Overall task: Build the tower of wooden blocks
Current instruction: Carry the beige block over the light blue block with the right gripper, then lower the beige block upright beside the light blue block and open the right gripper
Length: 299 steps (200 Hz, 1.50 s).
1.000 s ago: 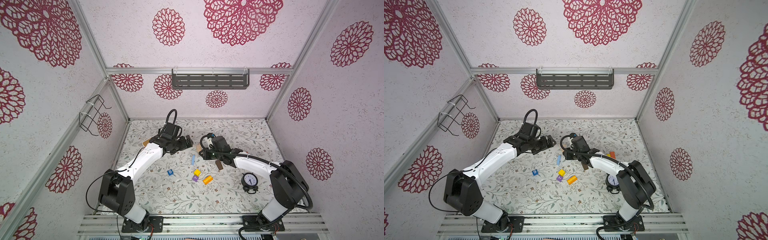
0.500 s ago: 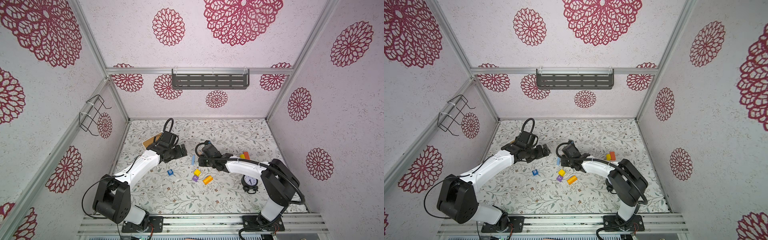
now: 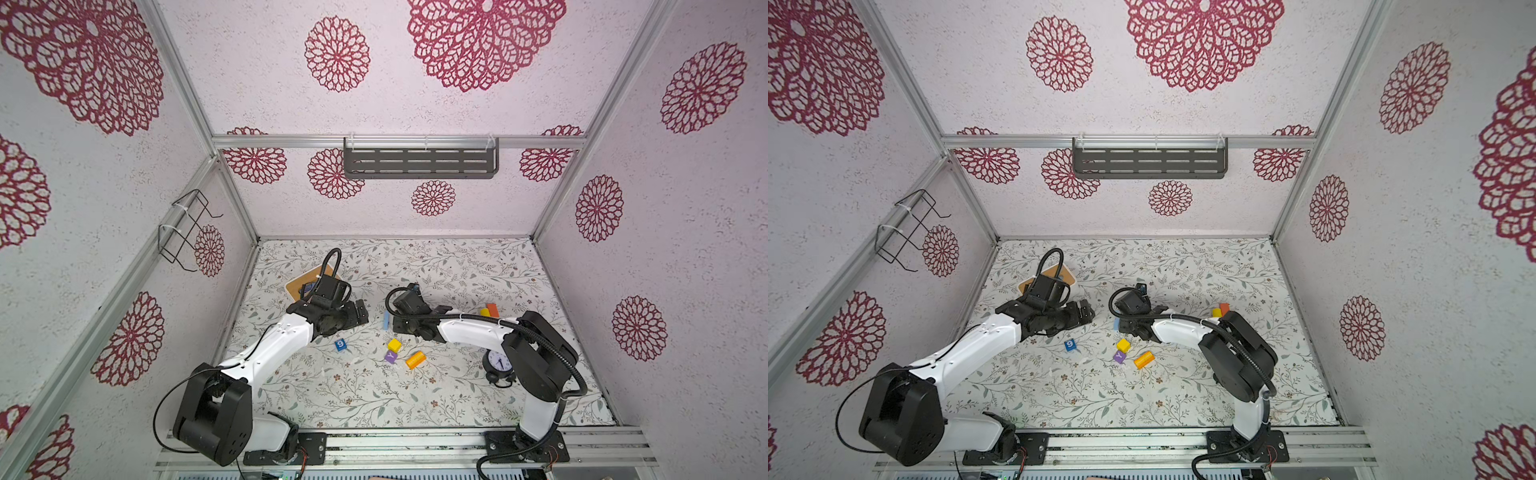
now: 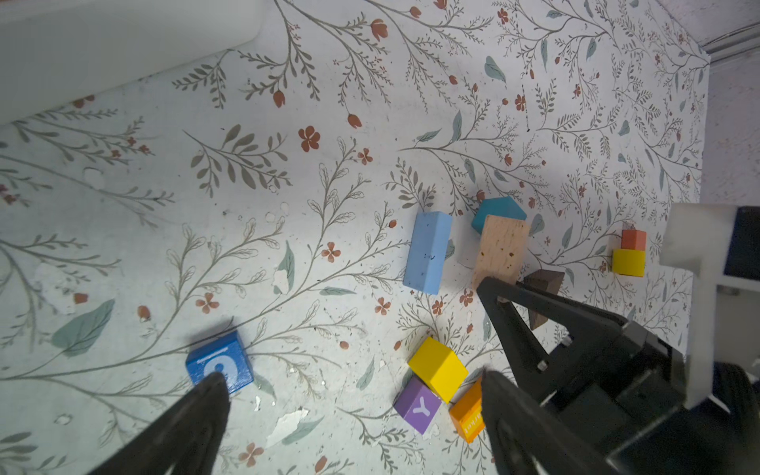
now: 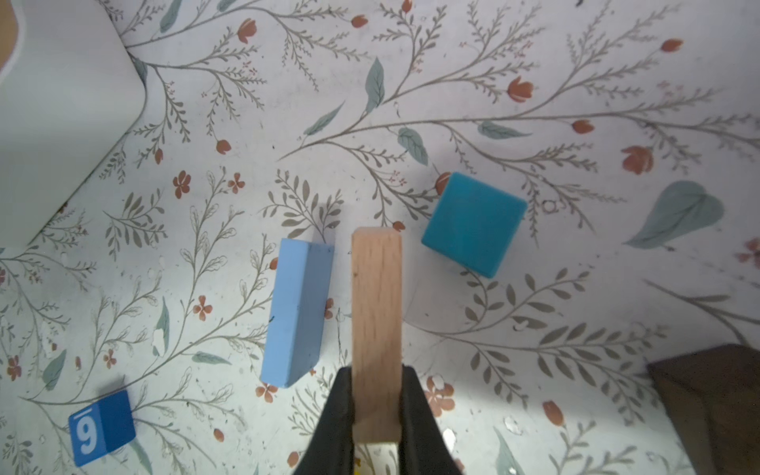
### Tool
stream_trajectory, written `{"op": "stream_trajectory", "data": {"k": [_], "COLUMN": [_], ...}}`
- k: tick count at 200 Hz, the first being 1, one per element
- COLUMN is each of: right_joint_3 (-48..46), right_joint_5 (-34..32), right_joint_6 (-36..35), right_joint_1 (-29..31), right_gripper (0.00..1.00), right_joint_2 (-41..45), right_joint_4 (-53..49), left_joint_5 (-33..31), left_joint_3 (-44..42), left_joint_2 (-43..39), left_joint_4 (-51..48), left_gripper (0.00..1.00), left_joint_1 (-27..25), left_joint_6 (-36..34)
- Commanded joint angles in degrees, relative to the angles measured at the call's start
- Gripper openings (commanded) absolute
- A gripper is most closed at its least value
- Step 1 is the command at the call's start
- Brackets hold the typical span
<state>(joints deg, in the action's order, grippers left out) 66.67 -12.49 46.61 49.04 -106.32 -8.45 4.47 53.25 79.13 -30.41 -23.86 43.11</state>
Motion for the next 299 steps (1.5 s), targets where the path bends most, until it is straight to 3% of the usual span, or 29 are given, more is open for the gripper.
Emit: {"op": "stream_trajectory", "data": {"k": [1,121,299], "right_joint_3": [2.7,1.2,8.4], "right_joint_5": [-3.5,-9.6,-6.6], "right_joint_6": [1.4,1.6,-0.8], "right_joint_1": [0.8,0.6,2.3], "right_gripper": [0.07,0.07,0.1], "right_joint_2": [-1.3,-0.9,-5.2], "right_joint_4": [-3.1,-8.2,-10.7], "left_joint_5": [-0.8,0.8,0.5], "left_joint_3": [-0.9,-2.0,-2.8], "left_joint_2": [-1.7,-2.1,-4.2], "left_joint_4": [2.1,3.5,2.7], "left_gripper": [0.98,0.98,0.98], "left_joint_1": [0.3,0.3,0.3], "left_joint_6": [0.3,0.7,0.7]}}
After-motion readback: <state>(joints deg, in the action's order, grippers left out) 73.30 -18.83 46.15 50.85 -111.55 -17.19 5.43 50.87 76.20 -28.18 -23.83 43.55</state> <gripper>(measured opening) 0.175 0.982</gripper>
